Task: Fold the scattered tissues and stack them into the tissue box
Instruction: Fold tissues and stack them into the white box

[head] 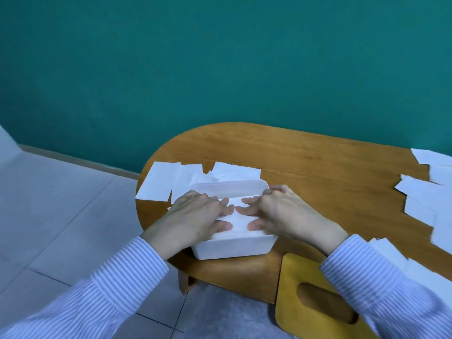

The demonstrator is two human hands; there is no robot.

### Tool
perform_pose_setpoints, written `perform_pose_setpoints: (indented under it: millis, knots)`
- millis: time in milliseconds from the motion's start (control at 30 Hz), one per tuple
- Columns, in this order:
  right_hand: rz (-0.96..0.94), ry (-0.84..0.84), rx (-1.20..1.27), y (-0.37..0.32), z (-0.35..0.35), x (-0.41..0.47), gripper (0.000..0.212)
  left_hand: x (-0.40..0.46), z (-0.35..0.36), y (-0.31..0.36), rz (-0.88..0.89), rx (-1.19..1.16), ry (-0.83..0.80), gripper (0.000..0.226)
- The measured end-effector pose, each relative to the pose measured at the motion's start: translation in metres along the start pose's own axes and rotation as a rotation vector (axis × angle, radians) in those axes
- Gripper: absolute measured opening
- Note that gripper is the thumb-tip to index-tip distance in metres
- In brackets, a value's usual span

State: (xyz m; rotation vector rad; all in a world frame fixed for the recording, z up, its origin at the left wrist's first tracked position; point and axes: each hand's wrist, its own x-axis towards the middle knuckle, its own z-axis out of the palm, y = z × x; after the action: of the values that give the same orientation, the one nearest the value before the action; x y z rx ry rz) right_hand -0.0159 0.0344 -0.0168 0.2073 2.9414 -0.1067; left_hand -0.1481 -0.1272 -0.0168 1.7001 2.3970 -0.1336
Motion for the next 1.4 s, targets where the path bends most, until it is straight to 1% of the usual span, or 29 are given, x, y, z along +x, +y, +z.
perform_pose_setpoints:
  millis: [67, 133, 200, 233, 300, 400, 500, 700, 800, 967, 1033, 1133, 1233, 1300, 1333, 1400]
  knots:
    - [-0.037, 0.069, 0.115, 0.006, -0.001, -0.011, 0.05, 0.002, -0.008, 0.005, 0.012, -0.003, 0.012, 0.05]
    - [-0.045, 0.199, 0.209, 0.011, -0.003, -0.026, 0.048, 0.002, -0.014, 0.016, 0.019, -0.037, 0.128, 0.048]
    - [0.003, 0.33, 0.276, 0.021, -0.005, -0.049, 0.049, 0.002, -0.015, 0.032, 0.035, -0.1, 0.266, 0.05]
    - [0.038, 0.371, 0.289, 0.027, -0.005, -0.062, 0.048, 0.003, -0.014, 0.042, 0.052, -0.14, 0.308, 0.051]
    - [0.113, 0.406, 0.275, 0.041, -0.002, -0.092, 0.044, 0.008, -0.009, 0.064, 0.107, -0.205, 0.358, 0.052]
    - [0.239, 0.394, 0.255, 0.062, 0.01, -0.142, 0.04, 0.023, -0.003, 0.104, 0.217, -0.253, 0.396, 0.049]
    - [0.364, 0.387, 0.287, 0.08, 0.03, -0.196, 0.035, 0.042, 0.006, 0.151, 0.331, -0.246, 0.373, 0.049]
    - [0.643, 0.382, 0.284, 0.118, 0.083, -0.288, 0.024, 0.083, 0.031, 0.231, 0.537, -0.2, 0.182, 0.048]
    - [0.681, 0.345, 0.315, 0.128, 0.105, -0.307, 0.029, 0.1, 0.043, 0.255, 0.582, -0.166, 0.103, 0.047]
    - [0.658, 0.334, 0.38, 0.132, 0.134, -0.309, 0.035, 0.114, 0.059, 0.267, 0.602, -0.134, 0.019, 0.046]
    - [0.643, 0.352, 0.397, 0.132, 0.14, -0.31, 0.035, 0.113, 0.061, 0.268, 0.614, -0.105, 0.038, 0.043]
    - [0.577, 0.383, 0.426, 0.132, 0.144, -0.316, 0.032, 0.112, 0.061, 0.267, 0.626, -0.102, 0.117, 0.038]
    - [0.622, 0.46, 0.48, 0.14, 0.137, -0.325, 0.026, 0.116, 0.058, 0.272, 0.631, -0.157, 0.185, 0.03]
    - [0.68, 0.519, 0.368, 0.153, 0.136, -0.33, 0.026, 0.123, 0.056, 0.283, 0.618, -0.192, 0.211, 0.03]
    - [0.703, 0.509, 0.31, 0.16, 0.136, -0.332, 0.027, 0.128, 0.056, 0.29, 0.611, -0.195, 0.218, 0.033]
    - [0.737, 0.436, 0.241, 0.17, 0.139, -0.334, 0.033, 0.137, 0.056, 0.303, 0.597, -0.188, 0.221, 0.038]
